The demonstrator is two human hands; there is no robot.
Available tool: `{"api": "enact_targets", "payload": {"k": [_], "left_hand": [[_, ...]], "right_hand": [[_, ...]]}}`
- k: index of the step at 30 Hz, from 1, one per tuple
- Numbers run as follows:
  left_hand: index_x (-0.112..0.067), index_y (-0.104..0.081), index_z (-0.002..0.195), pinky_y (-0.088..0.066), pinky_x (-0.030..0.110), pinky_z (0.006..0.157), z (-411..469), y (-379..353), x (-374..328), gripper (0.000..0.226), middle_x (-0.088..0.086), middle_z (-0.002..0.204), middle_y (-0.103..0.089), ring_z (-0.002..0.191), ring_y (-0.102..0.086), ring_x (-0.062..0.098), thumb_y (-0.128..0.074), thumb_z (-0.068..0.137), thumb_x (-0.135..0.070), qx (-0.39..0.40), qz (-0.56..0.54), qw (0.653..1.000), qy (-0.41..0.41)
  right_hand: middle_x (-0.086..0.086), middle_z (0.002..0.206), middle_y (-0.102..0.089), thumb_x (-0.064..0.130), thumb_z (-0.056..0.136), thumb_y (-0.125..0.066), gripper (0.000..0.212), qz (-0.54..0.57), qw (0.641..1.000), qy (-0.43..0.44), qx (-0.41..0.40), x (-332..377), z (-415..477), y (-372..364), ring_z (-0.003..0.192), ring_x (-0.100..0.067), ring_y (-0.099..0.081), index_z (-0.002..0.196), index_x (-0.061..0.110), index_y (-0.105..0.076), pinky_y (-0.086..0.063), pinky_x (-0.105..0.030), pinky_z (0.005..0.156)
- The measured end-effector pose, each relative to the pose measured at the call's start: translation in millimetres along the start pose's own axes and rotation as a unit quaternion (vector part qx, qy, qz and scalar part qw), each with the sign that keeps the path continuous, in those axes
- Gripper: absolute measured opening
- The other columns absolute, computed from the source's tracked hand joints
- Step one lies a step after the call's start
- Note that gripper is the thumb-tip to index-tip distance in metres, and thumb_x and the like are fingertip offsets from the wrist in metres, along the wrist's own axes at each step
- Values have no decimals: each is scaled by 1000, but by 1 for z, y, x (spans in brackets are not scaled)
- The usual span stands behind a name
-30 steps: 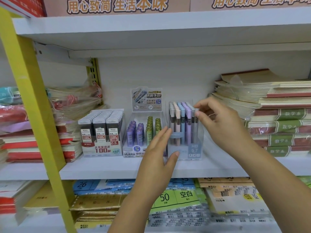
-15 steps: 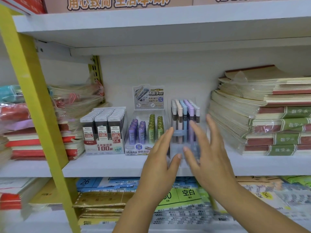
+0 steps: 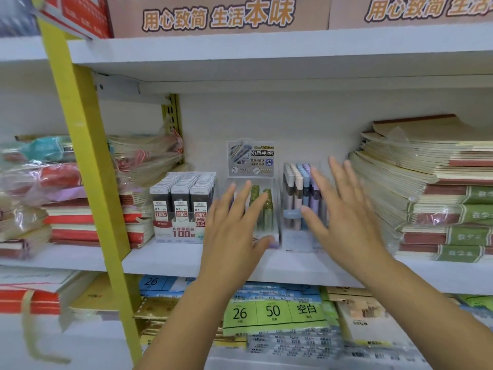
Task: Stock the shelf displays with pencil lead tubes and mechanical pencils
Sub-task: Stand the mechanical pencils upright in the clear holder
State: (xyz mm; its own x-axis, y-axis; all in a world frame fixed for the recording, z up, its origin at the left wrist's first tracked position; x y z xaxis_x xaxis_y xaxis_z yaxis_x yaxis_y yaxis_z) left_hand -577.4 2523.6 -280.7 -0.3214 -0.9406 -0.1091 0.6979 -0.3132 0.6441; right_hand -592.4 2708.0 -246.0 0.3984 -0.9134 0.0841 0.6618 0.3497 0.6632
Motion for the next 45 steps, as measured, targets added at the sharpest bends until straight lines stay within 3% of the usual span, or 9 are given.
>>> {"api": "enact_targets", "payload": {"k": [3, 7, 11, 16, 20, 27, 32, 39, 45], "left_hand": [[-41, -10, 156, 9, 44, 122, 10, -18, 15, 85, -7, 167, 6, 152, 17, 19, -49, 87, -70, 96, 41, 995, 0], [-40, -14, 156, 3, 39, 123, 11, -26, 18, 80, -4, 168, -7, 154, 5, 22, -46, 90, -70, 119, 43, 992, -20], [-37, -9, 157, 7, 38, 122, 12, -17, 16, 83, -1, 168, -7, 154, 6, 23, -49, 90, -66, 120, 40, 991, -39], [-18, -37, 151, -18, 50, 122, 13, 45, 53, 74, 10, 160, -33, 151, -21, 31, -65, 89, -47, -32, 72, 996, -45], [-28, -26, 155, -5, 46, 123, 16, 51, 110, 70, 3, 165, -19, 154, -8, 26, -50, 95, -56, 56, 115, 991, 37], [-29, -35, 151, -20, 45, 119, 16, 49, 121, 67, 3, 153, -44, 143, -34, 26, -51, 91, -55, 58, 119, 991, 5], [-26, -30, 154, -13, 50, 122, 7, 50, 116, 73, 6, 161, -32, 151, -21, 29, -59, 92, -49, 21, 119, 993, -6], [-23, -22, 157, -10, 50, 124, -1, 44, 104, 81, 7, 164, -23, 153, -14, 27, -67, 91, -34, 26, 85, 996, 1], [-19, -38, 150, -20, 42, 122, -50, 73, 64, 64, 9, 160, -33, 148, -29, 29, -64, 93, -28, 21, 41, 999, -10]], "right_hand": [[6, 162, 1, 62, 91, -28, 70, -45, 996, 34, 69, 9, 21, -9, 148, -15, 7, 152, 37, -3, 5, -36, 116], [0, 159, -20, 57, 91, -41, 71, -62, 994, 43, 83, 15, 25, -13, 145, -21, -13, 151, 26, -19, -11, -33, 116], [-1, 160, -14, 57, 92, -39, 71, -76, 992, 33, 99, 18, 28, -11, 148, -23, -3, 152, 25, -16, -5, -41, 119], [-4, 160, -19, 39, 99, -40, 55, 22, 992, 107, 66, 82, 27, -13, 149, -19, -7, 148, 18, -31, -4, -31, 115], [-5, 161, -11, 43, 100, -37, 57, 16, 981, 104, 161, 119, 31, -59, 149, -25, -2, 151, 23, -21, -8, -38, 119], [-7, 138, -51, 50, 93, -41, 55, -87, 986, 70, 120, 120, 29, -82, 131, -30, -41, 140, 22, -44, -30, -47, 107], [-15, 145, -43, 42, 90, -52, 60, -64, 992, 84, 74, 121, 16, -73, 139, -39, -31, 143, 15, -43, -23, -56, 115], [-8, 162, -9, 32, 101, -41, 54, -6, 992, 79, 98, 116, -3, -82, 149, -26, 6, 151, 20, -27, 10, -38, 119], [-8, 159, -20, 20, 98, -48, 49, 121, 987, 41, 98, 119, -66, -42, 149, -23, -8, 146, 17, -38, -14, -38, 120]]}}
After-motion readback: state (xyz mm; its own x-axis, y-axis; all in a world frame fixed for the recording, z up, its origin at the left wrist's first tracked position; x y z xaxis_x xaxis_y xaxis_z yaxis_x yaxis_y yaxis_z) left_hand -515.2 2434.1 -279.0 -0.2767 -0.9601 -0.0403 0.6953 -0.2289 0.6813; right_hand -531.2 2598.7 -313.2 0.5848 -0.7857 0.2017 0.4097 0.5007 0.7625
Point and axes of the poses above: each hand's wrist, its own z-axis towards the middle knuckle, its own y-axis out of the back of the hand, x = y × z, the point moved 7 cm from there along z, towards the middle knuckle
